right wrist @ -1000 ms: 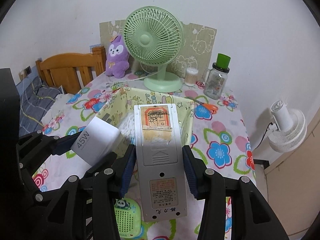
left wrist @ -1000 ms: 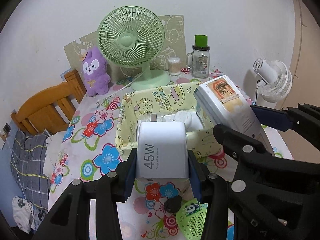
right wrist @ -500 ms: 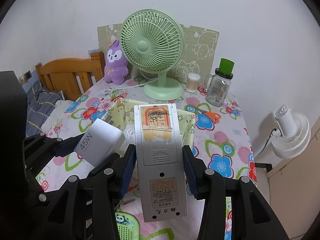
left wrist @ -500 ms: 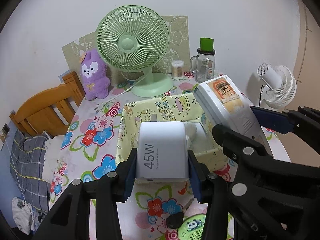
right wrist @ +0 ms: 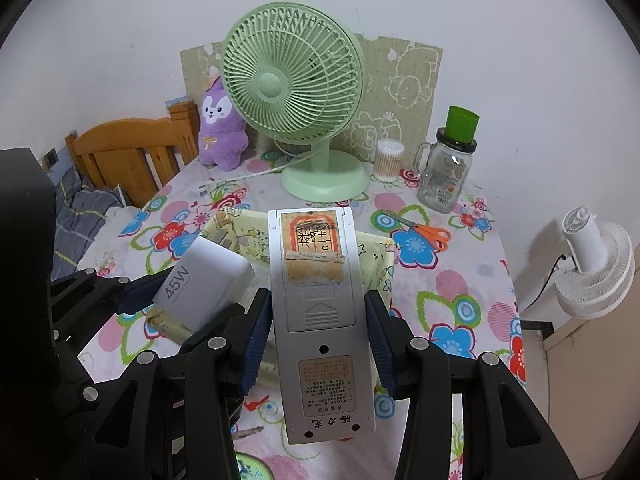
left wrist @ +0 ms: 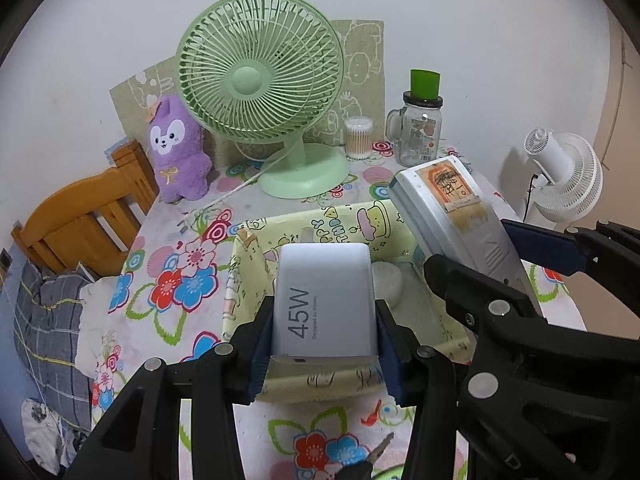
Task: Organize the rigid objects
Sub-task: 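Lower the charger into the basket with the left tool while the right tool lowers the remote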
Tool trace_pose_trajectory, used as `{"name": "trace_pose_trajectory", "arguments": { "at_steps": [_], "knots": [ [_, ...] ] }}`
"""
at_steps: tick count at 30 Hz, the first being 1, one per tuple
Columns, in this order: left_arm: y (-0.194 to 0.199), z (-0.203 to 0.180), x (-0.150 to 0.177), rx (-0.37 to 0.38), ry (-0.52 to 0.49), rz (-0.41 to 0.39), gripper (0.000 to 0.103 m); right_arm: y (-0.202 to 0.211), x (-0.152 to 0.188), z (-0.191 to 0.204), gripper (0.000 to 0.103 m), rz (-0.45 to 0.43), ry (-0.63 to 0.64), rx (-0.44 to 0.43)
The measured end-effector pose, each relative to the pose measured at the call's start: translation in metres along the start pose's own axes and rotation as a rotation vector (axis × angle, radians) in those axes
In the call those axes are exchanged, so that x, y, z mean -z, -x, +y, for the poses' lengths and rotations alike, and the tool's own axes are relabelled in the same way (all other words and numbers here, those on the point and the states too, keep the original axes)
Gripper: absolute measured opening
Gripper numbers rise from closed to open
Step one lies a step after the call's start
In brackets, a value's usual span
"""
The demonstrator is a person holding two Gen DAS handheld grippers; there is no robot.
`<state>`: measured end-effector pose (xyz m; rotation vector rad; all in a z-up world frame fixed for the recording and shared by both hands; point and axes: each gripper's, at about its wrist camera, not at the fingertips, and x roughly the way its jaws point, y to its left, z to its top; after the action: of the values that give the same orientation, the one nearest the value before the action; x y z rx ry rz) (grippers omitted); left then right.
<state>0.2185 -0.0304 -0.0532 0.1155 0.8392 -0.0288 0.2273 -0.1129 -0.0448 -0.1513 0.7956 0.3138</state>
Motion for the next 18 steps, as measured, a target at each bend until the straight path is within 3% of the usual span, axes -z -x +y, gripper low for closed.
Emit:
{"name": "trace_pose_trajectory", "arguments": {
  "at_steps": [18],
  "knots": [
    [-0.061, 0.013, -0.009, 0.001, 0.032, 0.081, 0.048, -0.069, -0.015, -0.006, 0.049, 0.098, -0.031, -0.031]
  ]
}}
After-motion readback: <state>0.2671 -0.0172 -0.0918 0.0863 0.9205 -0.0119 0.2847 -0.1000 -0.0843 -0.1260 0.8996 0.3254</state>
